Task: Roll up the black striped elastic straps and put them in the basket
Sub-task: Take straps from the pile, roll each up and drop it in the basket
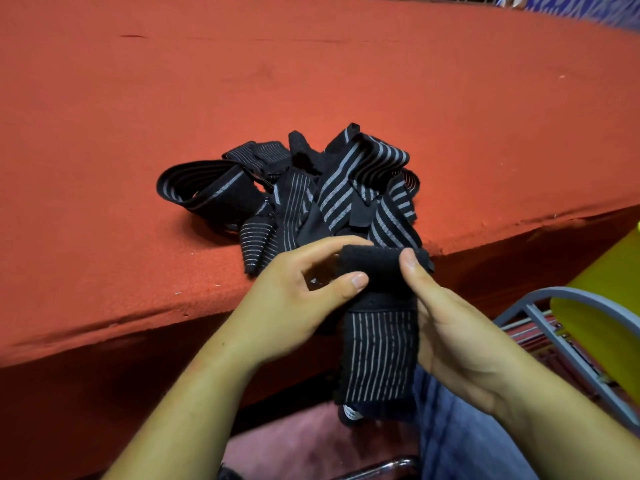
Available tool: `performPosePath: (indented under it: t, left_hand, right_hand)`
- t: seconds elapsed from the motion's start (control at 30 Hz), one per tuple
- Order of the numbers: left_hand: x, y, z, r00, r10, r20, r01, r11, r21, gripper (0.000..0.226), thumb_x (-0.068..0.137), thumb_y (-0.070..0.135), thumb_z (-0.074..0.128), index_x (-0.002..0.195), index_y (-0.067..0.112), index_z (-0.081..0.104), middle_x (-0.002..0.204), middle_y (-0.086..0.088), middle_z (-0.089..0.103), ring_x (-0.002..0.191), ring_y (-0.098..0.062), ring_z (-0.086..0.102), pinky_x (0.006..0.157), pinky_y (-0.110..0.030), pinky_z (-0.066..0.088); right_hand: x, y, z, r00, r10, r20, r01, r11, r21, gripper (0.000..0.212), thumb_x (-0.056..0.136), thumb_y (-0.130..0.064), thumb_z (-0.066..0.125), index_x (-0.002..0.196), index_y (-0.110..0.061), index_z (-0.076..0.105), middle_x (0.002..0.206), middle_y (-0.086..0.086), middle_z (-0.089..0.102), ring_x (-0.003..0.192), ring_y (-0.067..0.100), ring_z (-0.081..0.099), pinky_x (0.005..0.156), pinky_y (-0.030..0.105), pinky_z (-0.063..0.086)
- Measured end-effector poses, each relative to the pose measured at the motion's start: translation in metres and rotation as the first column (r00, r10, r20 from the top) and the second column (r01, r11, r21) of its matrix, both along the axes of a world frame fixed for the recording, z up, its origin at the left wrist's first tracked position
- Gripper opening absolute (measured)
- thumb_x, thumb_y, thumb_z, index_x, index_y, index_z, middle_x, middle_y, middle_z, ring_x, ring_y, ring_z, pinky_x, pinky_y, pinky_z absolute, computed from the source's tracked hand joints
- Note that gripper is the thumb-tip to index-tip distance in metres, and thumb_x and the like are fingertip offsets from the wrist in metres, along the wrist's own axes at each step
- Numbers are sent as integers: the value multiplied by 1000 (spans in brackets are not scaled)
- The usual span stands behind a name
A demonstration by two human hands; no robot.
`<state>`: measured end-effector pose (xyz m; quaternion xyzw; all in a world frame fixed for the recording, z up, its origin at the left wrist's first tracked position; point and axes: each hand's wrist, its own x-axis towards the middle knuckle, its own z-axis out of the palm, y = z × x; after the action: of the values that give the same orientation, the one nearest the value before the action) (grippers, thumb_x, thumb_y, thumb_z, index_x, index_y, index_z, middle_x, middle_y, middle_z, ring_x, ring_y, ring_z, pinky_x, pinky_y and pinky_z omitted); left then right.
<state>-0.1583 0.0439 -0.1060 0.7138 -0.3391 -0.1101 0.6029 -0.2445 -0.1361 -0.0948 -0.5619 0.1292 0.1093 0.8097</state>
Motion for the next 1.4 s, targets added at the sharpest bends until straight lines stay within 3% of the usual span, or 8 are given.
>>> performPosePath:
  t: [0.2,0.43,0.53,0.7,0.97,1.07,1.23,1.4]
  left_hand:
    - [-2,-2,0,999,37,14,-38,999,31,40,91,7,75,122,33,73,94,17,59,81,4,59,77,-11,46]
    - [-6,-2,0,997,-72,-18,73,992,107,53,95,19,74,142,35,54,138,11,61,132,-7,56,115,-31,42]
    - [-12,-5,3,994,-76,-77,85,989,122,56,99,40,65,149,40,41,143,26,56,135,9,48,114,-18,38]
    - [-17,-12,2,990,-15,-141,25,997,70,54,100,50,53,150,50,33,144,24,55,134,11,48,119,-29,35]
    - [-19,-13,4,989,-41,-140,58,991,120,55,101,48,49,152,50,30,131,41,53,128,22,44,102,0,33]
    - [-14,-10,3,996,-2,-86,12,993,119,46,101,47,53,146,41,46,133,35,58,130,15,49,110,-14,37]
    - [-10,-10,-2,994,2,-112,7,997,78,24,103,27,61,127,24,62,119,2,73,113,-28,67,104,-49,50]
    - [-8,-10,-2,993,2,-119,3,999,38,20,104,25,60,123,21,64,115,0,74,110,-20,70,103,-51,51]
  right_hand:
    - [2,2,1,999,49,6,-50,995,89,70,94,-64,41,137,-16,67,135,10,71,129,23,67,115,44,43]
    - [-1,-2,3,998,37,41,-39,998,52,46,103,-39,49,129,-9,73,132,16,72,124,29,69,107,41,55]
    - [-2,1,3,997,24,71,-23,1000,-9,43,102,-30,50,132,-5,68,126,16,75,120,27,72,100,35,59]
    - [-1,9,7,992,8,123,-1,999,-53,40,97,-28,53,129,-9,67,120,9,78,114,19,74,89,24,60]
    - [1,7,3,984,-68,165,102,973,-205,38,103,-32,51,128,-10,68,119,10,78,115,25,74,101,36,59]
    - [2,5,0,976,-109,188,159,948,-275,34,104,-32,53,126,-13,70,118,10,78,114,25,74,104,44,57]
    - [2,4,-2,975,-118,186,170,941,-294,35,105,-31,52,128,-11,70,119,13,78,116,29,73,107,49,54]
    - [2,4,2,989,-83,120,100,985,-138,44,98,-38,55,127,-10,72,121,13,77,117,26,73,100,35,60]
